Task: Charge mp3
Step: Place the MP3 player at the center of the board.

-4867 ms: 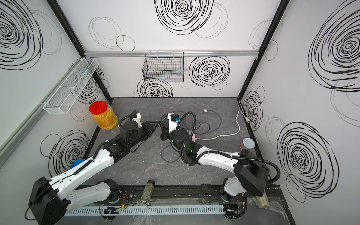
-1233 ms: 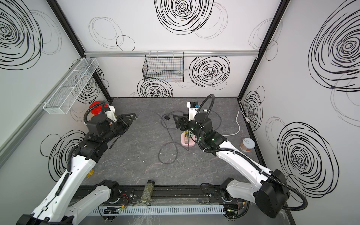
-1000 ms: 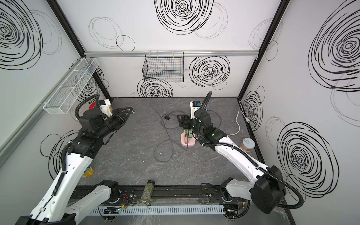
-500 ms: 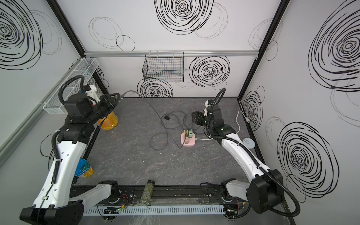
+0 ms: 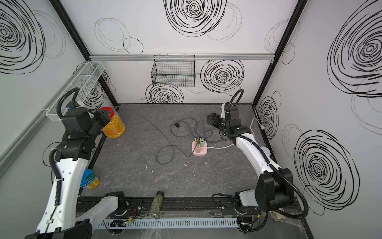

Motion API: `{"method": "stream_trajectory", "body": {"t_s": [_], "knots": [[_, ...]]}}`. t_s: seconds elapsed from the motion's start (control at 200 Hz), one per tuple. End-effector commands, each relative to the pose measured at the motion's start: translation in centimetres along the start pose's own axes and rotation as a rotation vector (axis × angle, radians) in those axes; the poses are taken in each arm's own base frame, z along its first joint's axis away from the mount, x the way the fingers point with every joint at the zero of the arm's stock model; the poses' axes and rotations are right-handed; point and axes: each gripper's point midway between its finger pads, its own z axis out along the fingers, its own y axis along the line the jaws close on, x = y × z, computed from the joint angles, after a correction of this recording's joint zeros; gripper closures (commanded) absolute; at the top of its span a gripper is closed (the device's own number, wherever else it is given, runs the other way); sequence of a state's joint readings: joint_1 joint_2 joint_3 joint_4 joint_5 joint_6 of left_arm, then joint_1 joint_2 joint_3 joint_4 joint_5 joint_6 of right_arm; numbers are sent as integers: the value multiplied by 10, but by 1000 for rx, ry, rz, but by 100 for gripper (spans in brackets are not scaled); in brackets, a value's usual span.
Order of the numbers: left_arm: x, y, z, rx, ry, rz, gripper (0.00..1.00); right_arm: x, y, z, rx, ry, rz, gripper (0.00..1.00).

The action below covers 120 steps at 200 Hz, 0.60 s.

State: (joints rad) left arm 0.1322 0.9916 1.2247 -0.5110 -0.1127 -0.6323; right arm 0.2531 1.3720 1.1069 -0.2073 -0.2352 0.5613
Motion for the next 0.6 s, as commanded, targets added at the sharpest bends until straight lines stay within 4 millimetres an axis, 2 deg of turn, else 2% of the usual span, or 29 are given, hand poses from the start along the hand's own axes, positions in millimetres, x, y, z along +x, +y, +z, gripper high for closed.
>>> {"method": "stream_trajectory", "body": {"t_s": [0.0, 0.16, 0.33, 0.5, 0.595], "knots": [[24, 23, 7, -51, 32, 6, 68, -9, 14, -3, -30, -8, -20, 21], [67, 37, 11, -58, 110, -13, 69, -5, 23, 3, -35, 13, -49, 21], [107, 30, 18, -33, 186, -19, 69, 4, 35, 9, -46, 42, -84, 22], [130, 29, 20, -80, 164, 33, 69, 6, 30, 3, -20, 36, -99, 21], [152, 22, 23, -50, 203, 13, 69, 6, 28, -1, -3, 37, -109, 21]]}}
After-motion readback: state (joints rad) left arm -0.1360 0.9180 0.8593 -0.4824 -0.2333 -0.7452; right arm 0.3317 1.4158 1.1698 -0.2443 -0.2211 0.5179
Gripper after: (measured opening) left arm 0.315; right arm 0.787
